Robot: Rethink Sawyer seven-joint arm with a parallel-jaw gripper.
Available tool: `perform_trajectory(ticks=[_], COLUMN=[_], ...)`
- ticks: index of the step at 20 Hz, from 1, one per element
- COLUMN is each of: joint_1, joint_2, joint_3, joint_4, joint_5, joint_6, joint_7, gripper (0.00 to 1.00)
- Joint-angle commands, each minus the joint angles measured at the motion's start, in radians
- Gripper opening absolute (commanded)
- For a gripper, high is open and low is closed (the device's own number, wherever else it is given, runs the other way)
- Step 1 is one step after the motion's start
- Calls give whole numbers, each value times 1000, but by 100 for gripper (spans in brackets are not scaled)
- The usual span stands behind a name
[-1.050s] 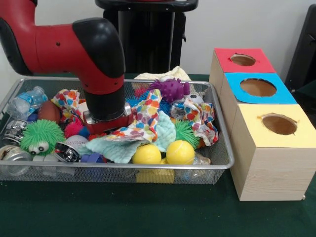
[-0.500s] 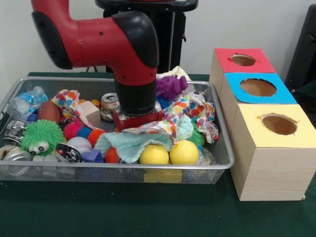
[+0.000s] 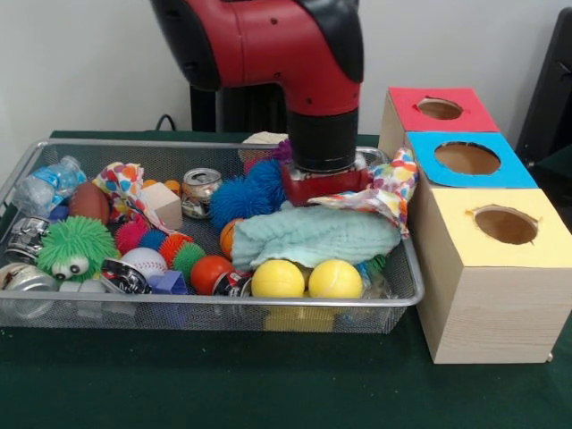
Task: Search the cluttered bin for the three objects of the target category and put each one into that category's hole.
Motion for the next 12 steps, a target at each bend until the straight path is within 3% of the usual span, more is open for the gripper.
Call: perform_trajectory(ticks=[1, 12], joint_1=[40, -25], joint_2=[-14, -17], joint_3=[-17, -15], joint_4=[164, 177], joint_5=[95, 94], joint_6=[-38, -34], joint_7=[251, 164], gripper=[0, 0])
